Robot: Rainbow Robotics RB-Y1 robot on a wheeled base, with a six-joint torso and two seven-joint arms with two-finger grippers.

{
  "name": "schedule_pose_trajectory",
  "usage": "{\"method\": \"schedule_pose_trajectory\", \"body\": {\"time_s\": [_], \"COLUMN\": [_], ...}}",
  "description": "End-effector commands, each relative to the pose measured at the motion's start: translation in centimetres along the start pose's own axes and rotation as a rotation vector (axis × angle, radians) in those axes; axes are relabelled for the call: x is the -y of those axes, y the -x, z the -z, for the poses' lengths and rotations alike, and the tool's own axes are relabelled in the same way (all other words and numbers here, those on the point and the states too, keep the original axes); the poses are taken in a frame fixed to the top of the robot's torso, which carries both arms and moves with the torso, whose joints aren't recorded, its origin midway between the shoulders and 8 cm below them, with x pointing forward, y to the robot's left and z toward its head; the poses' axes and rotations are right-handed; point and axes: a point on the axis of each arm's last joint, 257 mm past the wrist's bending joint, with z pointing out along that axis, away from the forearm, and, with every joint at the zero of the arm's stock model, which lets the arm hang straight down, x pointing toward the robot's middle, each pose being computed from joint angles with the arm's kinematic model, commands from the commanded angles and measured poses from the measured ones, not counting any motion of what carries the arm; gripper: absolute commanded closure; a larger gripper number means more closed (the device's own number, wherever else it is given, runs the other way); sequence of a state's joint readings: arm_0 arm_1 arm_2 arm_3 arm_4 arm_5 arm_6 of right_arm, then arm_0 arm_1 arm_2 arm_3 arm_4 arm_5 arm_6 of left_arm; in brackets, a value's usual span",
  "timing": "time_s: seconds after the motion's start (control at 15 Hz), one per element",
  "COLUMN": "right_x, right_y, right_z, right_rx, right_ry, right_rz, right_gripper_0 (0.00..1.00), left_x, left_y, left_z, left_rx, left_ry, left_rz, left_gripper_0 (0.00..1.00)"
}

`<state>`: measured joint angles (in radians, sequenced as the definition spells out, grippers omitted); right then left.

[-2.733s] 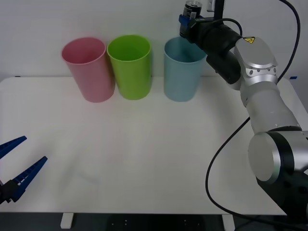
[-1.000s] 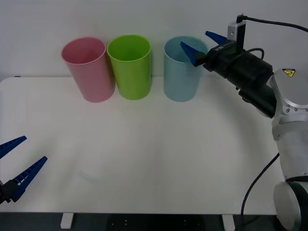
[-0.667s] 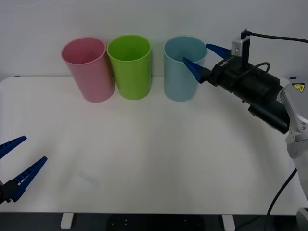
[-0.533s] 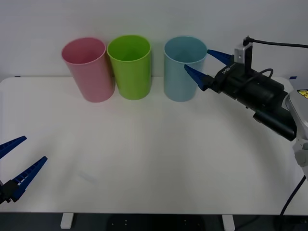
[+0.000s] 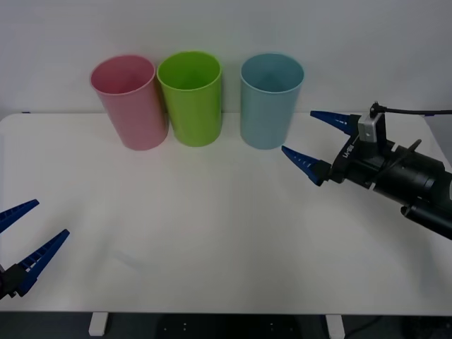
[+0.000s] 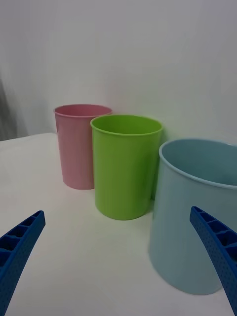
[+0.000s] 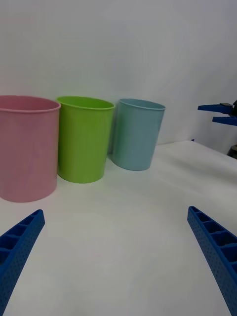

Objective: Grasp the object on the table and drop it into the matching bin: aluminum can to the light blue bin, PET bottle to the pink bin.

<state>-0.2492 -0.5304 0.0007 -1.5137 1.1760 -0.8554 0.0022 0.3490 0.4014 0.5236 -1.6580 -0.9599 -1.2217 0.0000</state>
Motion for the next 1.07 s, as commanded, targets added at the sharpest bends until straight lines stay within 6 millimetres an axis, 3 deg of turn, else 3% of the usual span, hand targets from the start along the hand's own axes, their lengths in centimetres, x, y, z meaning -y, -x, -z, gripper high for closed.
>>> {"method": "schedule_pose_trajectory", "body": {"time_s": [0.07, 0.27, 0.6, 0.87, 1.07], "right_x": [-1.4, -3.0, -4.7, -5.9, -8.0], "right_y": [-1.5, -3.4, -4.9, -4.2, -3.3], "right_z": [1.9, 4.8, 9.1, 11.4, 13.2], "right_rx": [-0.024, -0.067, -0.108, -0.125, -0.132], "right_ry": [0.051, 0.109, 0.177, 0.168, 0.165], "right_rz": [0.045, 0.043, -0.004, -0.065, -0.145], "right_gripper_0": [0.0, 0.0, 0.0, 0.0, 0.0], "left_x": [0.0, 0.0, 0.0, 0.0, 0.0], "left_y": [0.0, 0.0, 0.0, 0.0, 0.0], "left_z": [0.0, 0.0, 0.0, 0.0, 0.0], "left_rx": [0.0, 0.0, 0.0, 0.0, 0.0], "left_ry": [0.0, 0.0, 0.0, 0.0, 0.0], "left_rz": [0.0, 0.0, 0.0, 0.0, 0.0], "left_gripper_0": [0.0, 0.0, 0.0, 0.0, 0.0]}}
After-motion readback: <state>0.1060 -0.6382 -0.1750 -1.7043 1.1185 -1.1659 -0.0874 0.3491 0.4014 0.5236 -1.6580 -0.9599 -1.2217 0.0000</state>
